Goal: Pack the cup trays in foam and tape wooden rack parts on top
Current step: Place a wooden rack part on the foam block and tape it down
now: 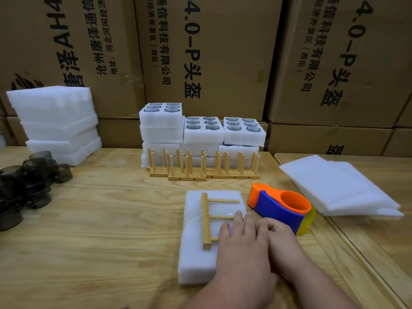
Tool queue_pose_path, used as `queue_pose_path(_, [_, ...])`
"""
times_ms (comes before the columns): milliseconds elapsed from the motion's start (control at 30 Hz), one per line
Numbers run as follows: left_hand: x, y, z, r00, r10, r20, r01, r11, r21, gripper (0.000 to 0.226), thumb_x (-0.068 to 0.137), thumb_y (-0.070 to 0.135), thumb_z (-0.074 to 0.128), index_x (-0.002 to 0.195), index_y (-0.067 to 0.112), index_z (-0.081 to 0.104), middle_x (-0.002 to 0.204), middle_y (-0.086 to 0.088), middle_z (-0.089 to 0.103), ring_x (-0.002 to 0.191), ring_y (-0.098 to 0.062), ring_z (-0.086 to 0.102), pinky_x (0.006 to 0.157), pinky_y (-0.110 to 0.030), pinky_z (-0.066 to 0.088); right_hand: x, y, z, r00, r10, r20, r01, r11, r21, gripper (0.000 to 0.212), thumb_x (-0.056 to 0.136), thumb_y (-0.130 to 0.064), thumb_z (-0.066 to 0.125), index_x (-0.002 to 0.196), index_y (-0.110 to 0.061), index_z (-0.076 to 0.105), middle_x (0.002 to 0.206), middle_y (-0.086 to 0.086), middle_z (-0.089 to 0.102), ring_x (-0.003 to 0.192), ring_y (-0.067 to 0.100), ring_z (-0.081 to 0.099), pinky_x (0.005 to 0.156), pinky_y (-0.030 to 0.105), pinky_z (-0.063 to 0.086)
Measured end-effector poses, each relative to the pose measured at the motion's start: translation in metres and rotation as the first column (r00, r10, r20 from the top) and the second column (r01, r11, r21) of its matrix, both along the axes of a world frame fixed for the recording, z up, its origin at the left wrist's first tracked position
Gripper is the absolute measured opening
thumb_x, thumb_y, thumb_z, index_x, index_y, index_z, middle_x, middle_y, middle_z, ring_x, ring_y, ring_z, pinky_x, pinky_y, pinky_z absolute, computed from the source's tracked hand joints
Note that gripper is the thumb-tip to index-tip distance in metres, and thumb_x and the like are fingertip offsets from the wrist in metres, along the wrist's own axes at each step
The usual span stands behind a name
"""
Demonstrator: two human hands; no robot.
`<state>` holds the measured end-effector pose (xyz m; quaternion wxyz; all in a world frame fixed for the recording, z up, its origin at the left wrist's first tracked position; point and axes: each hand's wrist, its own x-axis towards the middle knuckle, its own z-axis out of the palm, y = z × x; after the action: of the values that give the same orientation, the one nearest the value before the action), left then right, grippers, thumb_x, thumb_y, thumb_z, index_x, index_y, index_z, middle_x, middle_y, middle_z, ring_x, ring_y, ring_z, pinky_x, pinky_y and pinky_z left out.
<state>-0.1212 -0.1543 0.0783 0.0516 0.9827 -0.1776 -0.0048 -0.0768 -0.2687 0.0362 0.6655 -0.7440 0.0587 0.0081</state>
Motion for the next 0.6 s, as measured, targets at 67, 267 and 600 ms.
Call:
queue_pose_path(67, [0.004, 0.002, -0.005, 1.000, 0.001, -0.011, -0.001, 1.000, 0.022, 0.088, 0.097, 0.042, 0.054, 0.161, 0.028, -0.004, 0.170, -0.006, -0.009, 0.155, -0.029, -0.017, 0.123, -0.052, -0.003, -0.002, 0.000, -0.002, 1.000, -0.004, 0.021, 0.004, 1.000, -0.008, 0.009, 0.089, -0.021, 0.073, 0.083, -0.016, 0.077, 0.084, 0.012, 0.077, 0.072, 0.026, 0.072, 0.061, 0.037, 0.057])
queue_pose_path(267, [0.016, 0.037, -0.019, 0.997, 0.037, 0.061, -0.036, 0.999, -0.007, 0.077, 0.095, 0.034, 0.047, 0.161, 0.030, 0.007, 0.170, 0.004, -0.009, 0.155, -0.019, -0.017, 0.123, -0.047, -0.002, -0.001, 0.009, -0.012, 0.990, -0.018, 0.143, 0.039, 0.988, -0.146, 0.020, 0.094, -0.013, 0.068, 0.076, -0.015, 0.076, 0.076, 0.005, 0.075, 0.068, 0.015, 0.069, 0.061, 0.027, 0.054])
queue_pose_path(600, [0.040, 0.176, -0.025, 0.963, 0.172, 0.207, -0.174, 0.985, -0.008, 0.066, 0.091, 0.043, 0.045, 0.155, 0.039, 0.026, 0.170, 0.015, 0.000, 0.156, -0.009, -0.007, 0.123, -0.037, 0.003, -0.003, 0.026, -0.019, 0.935, 0.260, 0.242, 0.033, 0.614, -0.789, 0.022, 0.088, -0.032, 0.071, 0.105, -0.044, 0.065, 0.127, -0.023, 0.057, 0.124, -0.001, 0.052, 0.099, 0.007, 0.033])
